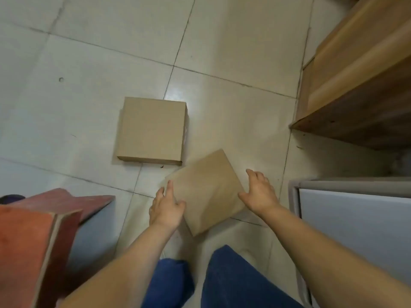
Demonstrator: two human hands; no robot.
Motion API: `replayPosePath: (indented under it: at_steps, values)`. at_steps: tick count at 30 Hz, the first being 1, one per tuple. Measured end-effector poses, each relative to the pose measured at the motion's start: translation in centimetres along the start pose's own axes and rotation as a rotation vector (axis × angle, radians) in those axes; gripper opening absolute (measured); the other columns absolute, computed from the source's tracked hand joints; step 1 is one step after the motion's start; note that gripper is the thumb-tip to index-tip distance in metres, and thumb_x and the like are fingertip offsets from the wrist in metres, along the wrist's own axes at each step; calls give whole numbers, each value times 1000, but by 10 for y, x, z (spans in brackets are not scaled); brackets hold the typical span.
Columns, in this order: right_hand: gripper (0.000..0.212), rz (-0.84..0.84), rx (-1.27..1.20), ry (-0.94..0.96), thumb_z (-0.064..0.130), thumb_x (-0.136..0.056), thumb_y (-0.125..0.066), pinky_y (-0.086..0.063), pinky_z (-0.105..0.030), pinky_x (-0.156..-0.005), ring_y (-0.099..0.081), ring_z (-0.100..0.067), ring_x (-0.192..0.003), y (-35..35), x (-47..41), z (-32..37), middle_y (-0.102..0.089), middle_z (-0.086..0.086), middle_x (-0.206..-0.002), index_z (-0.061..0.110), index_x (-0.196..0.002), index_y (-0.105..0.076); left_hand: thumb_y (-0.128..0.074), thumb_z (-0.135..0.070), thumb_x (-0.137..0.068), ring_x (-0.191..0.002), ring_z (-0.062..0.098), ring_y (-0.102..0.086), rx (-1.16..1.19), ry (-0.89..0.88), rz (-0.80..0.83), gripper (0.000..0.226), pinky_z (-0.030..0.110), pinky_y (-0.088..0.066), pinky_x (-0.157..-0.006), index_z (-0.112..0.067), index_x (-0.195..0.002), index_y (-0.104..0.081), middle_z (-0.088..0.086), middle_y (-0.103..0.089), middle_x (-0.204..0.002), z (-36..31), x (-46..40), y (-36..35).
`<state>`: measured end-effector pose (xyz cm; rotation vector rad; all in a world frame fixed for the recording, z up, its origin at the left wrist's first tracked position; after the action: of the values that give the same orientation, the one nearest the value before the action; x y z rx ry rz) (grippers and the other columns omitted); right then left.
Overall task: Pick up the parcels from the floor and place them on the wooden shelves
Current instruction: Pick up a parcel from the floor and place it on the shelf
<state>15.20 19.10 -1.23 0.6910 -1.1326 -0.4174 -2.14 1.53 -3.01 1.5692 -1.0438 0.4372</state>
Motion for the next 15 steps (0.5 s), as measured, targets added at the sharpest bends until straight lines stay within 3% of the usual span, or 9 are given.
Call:
replayPosePath:
  at_steps: [6,8,11,13,15]
  values:
    - [74,101,-77,-3,26,-83,-55,-30,-39,-110,-29,-31,-134,-62,-67,-13,-27,-9,-151,22,-147,-19,-61,-26,-76,-129,31,-37,43,56,203,97,41,-36,-103,-18,-147,4,14,-29,-146,41,-66,-52]
    - [78,119,-137,-11,26,-81,-57,-30,-41,-111,-30,-30,-135,-72,-79,-14,-26,-8,-152,22,-148,-17,-65,-17,-73,-119,25,-43,213,79,240,101,34,-39,-97,-13,-146,4,8,-38,-138,48,-77,-61]
    - [89,135,-350,-81,33,-71,-58,-34,-43,-109,-37,-28,-132,-86,-91,-14,-31,-6,-150,25,-148,-14,-59,5,-78,-103,23,-49,556,206,285,80,30,-41,-79,-9,-140,-10,10,-50,-122,48,-90,-73]
    - [94,127,-466,-147,38,-64,-55,-35,-44,-109,-39,-26,-132,-90,-90,-14,-35,-4,-149,27,-147,-14,-58,6,-78,-96,24,-50,658,284,256,64,29,-40,-65,-8,-130,-25,11,-53,-113,44,-92,-74]
    - [92,111,-531,-188,39,-66,-56,-35,-44,-109,-38,-26,-133,-88,-87,-14,-33,-4,-150,25,-147,-15,-58,4,-77,-91,23,-48,712,321,246,58,28,-36,-60,-9,-127,-29,8,-52,-105,40,-91,-73]
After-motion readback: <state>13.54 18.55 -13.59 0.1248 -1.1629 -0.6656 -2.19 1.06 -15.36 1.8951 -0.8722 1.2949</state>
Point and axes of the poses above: each hand's wrist, its own x-axis away from the middle knuckle, its own y-axis out of the back of the hand, z = x × y, the point moved 4 cm from there along -x, towards the middle knuckle
